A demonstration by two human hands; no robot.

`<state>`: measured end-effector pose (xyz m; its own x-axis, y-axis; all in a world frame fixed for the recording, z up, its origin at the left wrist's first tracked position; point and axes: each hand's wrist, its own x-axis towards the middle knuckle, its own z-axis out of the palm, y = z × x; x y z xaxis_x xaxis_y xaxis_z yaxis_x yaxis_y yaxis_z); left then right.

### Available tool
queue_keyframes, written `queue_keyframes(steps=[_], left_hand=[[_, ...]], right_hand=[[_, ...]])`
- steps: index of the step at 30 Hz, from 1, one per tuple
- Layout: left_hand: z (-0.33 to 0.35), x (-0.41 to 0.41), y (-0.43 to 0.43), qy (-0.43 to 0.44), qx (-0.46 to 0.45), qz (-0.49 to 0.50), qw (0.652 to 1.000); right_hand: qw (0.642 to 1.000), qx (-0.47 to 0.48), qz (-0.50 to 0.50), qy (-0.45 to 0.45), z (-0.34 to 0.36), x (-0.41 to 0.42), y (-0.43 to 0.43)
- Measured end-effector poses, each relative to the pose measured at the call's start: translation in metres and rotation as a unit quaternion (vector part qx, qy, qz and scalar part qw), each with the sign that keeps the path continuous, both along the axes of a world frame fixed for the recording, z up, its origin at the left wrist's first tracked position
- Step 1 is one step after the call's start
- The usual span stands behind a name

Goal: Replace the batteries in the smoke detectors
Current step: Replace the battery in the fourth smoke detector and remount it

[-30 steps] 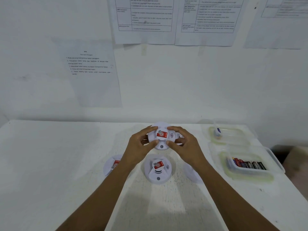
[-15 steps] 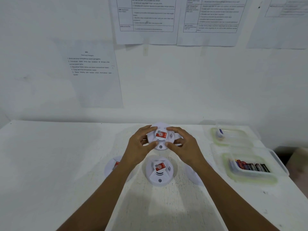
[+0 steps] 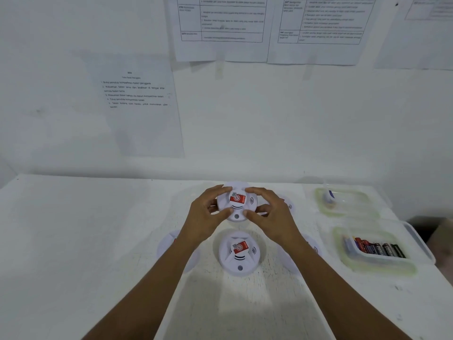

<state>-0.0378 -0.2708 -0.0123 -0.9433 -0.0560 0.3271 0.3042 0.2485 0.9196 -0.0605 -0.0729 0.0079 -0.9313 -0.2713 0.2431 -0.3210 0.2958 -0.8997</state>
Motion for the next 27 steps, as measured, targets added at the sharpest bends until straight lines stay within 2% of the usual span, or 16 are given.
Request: queue_keyframes(steps=[5,12,21,27], left_hand=[[0.0,-0.002,-0.015,-0.002,-0.036,-0.009,0.999],[-0.002,-0.016,-0.051,-0.039,-0.143,0.001,0.989],[-0.022,-0.04,-0.082,-0.131,-0.18,-0.021,0.975],[-0.032,-0.045,-0.085,-0.138,-0.161,-0.014,0.977]], right_hand=[[1.0,0.006,0.006,-0.01,-0.006,-0.005,-0.011],[0.998,0.04,0.024,-0.043,-0.011,-0.021,-0.039],[0.988,0.143,0.035,-0.048,-0.03,-0.046,-0.071],[0.986,0.147,0.018,-0.073,-0.036,-0.058,-0.079]])
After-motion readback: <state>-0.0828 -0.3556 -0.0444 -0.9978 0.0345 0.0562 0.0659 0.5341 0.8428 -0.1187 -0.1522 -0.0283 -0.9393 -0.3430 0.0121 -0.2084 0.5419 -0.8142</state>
